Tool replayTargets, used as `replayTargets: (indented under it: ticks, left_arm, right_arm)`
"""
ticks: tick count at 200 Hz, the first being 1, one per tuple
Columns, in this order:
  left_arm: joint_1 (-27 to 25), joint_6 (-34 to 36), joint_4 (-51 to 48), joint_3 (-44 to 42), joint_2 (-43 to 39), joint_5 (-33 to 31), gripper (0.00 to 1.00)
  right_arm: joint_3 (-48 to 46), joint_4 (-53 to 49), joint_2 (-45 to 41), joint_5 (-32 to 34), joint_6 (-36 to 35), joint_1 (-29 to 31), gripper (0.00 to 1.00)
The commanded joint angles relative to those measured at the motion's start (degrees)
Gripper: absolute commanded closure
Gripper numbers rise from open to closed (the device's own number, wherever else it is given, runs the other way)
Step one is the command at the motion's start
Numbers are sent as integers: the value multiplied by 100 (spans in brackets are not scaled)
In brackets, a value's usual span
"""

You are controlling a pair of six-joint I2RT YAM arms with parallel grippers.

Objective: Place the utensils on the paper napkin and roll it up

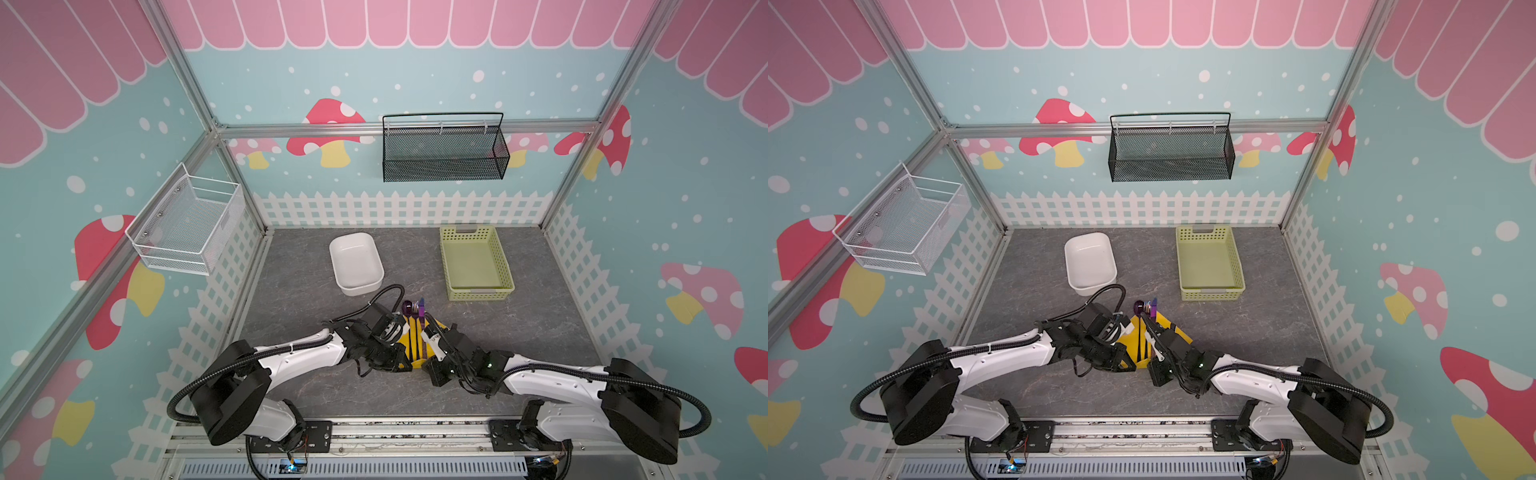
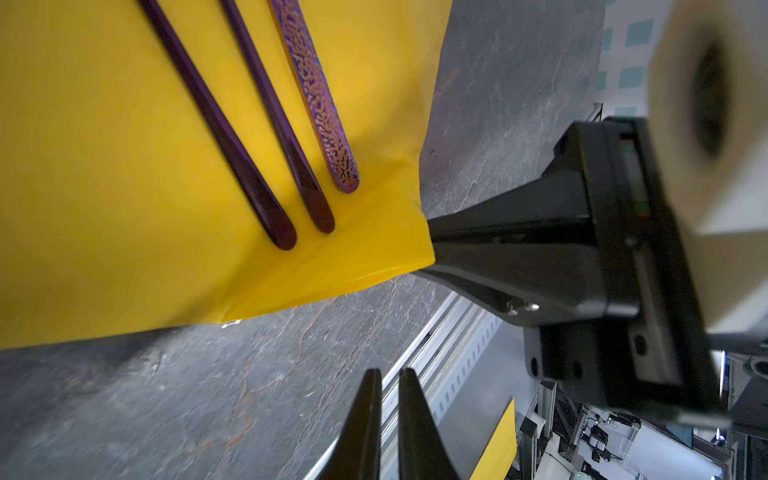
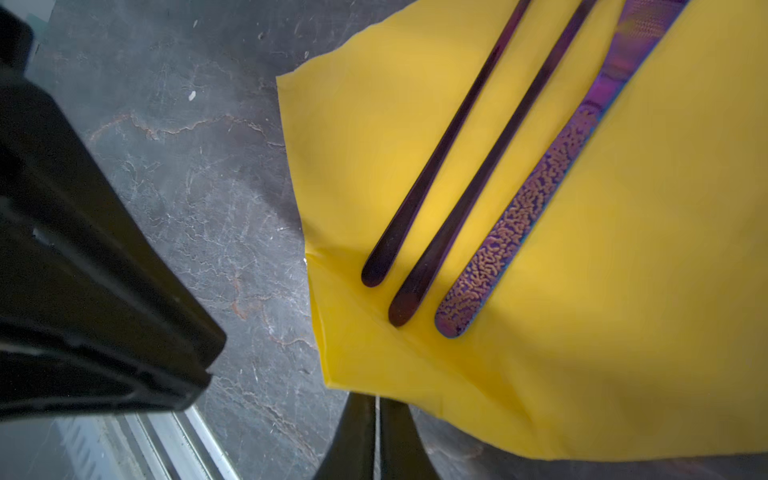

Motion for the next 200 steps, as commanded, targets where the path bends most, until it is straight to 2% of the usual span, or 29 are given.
replayTargets:
  ticks: [1, 82, 158, 200]
  left_arm:
    - [-78, 56, 214, 78, 229, 66, 87]
    - [-184, -159, 417, 592, 1084, -300, 88]
    - [-183, -173, -103, 784, 1302, -943, 88]
    - [-166, -173, -206, 801, 1323, -1048, 89]
  right_arm:
    - [129, -83, 126, 64, -145, -142, 91]
    - [233, -59, 469, -172, -247, -569, 91]
    - [92, -65, 554, -513, -131, -828, 91]
    - [44, -59, 717, -674, -111, -906, 91]
